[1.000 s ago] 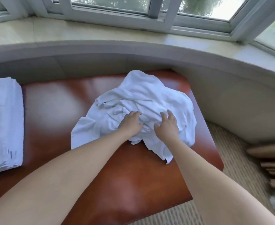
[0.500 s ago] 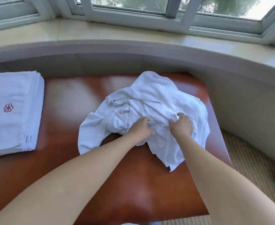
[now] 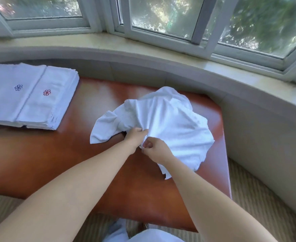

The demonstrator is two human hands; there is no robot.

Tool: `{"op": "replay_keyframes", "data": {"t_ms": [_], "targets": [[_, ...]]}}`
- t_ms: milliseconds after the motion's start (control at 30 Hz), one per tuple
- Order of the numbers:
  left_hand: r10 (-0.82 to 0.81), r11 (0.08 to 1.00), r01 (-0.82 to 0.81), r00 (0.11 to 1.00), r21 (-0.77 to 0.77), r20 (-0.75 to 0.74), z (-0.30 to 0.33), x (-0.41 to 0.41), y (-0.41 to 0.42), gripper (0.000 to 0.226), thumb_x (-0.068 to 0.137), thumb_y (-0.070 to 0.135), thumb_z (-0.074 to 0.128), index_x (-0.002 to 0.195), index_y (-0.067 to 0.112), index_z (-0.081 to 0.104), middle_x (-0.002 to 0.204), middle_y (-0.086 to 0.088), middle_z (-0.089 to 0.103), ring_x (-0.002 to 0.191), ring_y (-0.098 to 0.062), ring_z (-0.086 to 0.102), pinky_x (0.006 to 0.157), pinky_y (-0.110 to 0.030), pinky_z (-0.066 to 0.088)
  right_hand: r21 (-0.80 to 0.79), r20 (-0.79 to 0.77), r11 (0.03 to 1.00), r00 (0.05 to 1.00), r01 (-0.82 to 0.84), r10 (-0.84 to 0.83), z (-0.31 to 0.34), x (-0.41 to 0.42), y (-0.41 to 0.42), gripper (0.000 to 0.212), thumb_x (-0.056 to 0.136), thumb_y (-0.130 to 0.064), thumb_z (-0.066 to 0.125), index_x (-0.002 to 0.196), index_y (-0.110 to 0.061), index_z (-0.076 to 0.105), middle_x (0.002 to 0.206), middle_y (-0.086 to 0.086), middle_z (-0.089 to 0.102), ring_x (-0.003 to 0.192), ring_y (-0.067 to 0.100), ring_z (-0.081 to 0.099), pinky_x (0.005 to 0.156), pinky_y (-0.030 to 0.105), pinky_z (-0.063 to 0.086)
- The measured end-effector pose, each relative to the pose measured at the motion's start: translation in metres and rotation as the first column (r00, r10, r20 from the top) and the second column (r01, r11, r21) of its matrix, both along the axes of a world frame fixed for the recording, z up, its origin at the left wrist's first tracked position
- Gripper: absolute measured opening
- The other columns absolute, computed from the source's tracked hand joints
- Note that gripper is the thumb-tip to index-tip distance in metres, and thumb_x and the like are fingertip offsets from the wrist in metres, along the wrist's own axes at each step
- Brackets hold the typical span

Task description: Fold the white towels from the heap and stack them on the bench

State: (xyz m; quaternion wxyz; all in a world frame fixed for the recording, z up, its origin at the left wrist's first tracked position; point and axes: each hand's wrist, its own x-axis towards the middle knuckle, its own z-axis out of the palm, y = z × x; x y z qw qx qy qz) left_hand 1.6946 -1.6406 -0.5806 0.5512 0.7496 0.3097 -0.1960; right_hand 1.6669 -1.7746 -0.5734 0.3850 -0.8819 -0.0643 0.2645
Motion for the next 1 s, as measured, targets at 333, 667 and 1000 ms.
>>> {"op": "replay_keyframes", "data": {"t_ms": [333, 667, 1000], "targets": [[0.332, 0.939, -0.335, 0.942, -0.075, -0.049, 0.025, -0.099, 0.071, 0.028, 0.092, 0.001, 0.048, 0.109, 0.016, 0.065, 0.105, -0.006, 0.067, 0.086, -0.023, 0.066, 0.062, -0.032, 0.057, -0.019, -0.224, 0.94, 0.918, -0.34, 0.328, 0.017, -0.043, 0.016, 0.008, 0.086, -0.03, 0.066, 0.091, -0.029, 0.073, 0.08, -0.011, 0.069, 0.072, 0.008, 0.062, 0.067, 0.022, 0.045], [0.227, 0.93, -0.127, 0.936, 0.344, -0.27, -0.024, -0.203, 0.162, 0.033, 0.091, 0.008, 0.038, 0.115, 0.0, 0.059, 0.108, -0.017, 0.063, 0.078, -0.029, 0.058, 0.058, -0.03, 0.043, -0.345, -0.188, 0.884, 0.946, -0.316, 0.265, -0.033, -0.037, 0.021, 0.026, 0.092, -0.015, 0.057, 0.111, -0.002, 0.07, 0.113, 0.013, 0.071, 0.107, 0.032, 0.066, 0.087, 0.035, 0.051], [0.32, 0.896, -0.164, 0.882, 0.412, -0.346, -0.065, -0.238, 0.219, 0.042, 0.089, 0.007, 0.04, 0.125, -0.011, 0.054, 0.11, -0.023, 0.064, 0.061, -0.021, 0.04, 0.051, -0.028, 0.032, -0.235, -0.209, 0.909, 0.931, -0.343, 0.298, -0.074, -0.038, 0.08, 0.039, 0.1, -0.029, 0.057, 0.139, -0.026, 0.055, 0.124, 0.001, 0.057, 0.1, 0.019, 0.059, 0.083, 0.03, 0.049]]}}
